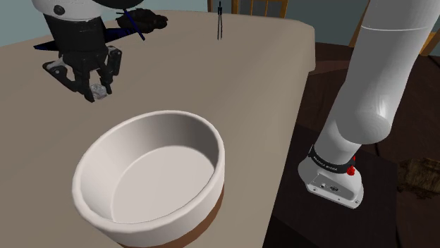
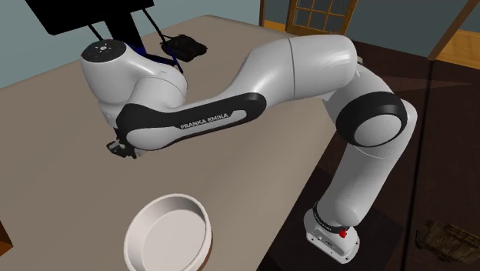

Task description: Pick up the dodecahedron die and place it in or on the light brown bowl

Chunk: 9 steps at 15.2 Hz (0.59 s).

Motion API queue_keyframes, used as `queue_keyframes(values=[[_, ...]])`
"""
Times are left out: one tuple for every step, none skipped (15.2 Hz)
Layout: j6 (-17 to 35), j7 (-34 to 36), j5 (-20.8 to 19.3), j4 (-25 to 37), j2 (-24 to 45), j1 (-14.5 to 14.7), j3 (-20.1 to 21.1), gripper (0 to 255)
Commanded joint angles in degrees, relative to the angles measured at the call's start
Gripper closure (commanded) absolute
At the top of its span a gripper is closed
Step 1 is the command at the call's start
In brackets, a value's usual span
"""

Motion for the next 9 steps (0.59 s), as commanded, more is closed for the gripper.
queue_keyframes(values=[[-1.6, -0.2, 0.1, 1.7, 0.1, 0.1, 0.1, 255], [-2.4, -0.3, 0.1, 2.5, 0.1, 0.2, 0.1, 255], [-3.2, -0.4, 0.1, 3.3, 0.2, 0.2, 0.1, 255], [-4.0, -0.4, 0.1, 4.2, 0.3, 0.3, 0.2, 255], [-4.8, -0.5, 0.0, 5.1, 0.4, 0.4, 0.2, 255], [-5.6, -0.5, 0.0, 6.0, 0.5, 0.5, 0.2, 255], [-6.4, -0.6, -0.1, 6.9, 0.6, 0.6, 0.3, 255], [-7.3, -0.6, -0.1, 7.9, 0.8, 0.7, 0.3, 255], [-8.1, -0.7, -0.2, 8.9, 1.0, 0.8, 0.3, 255]])
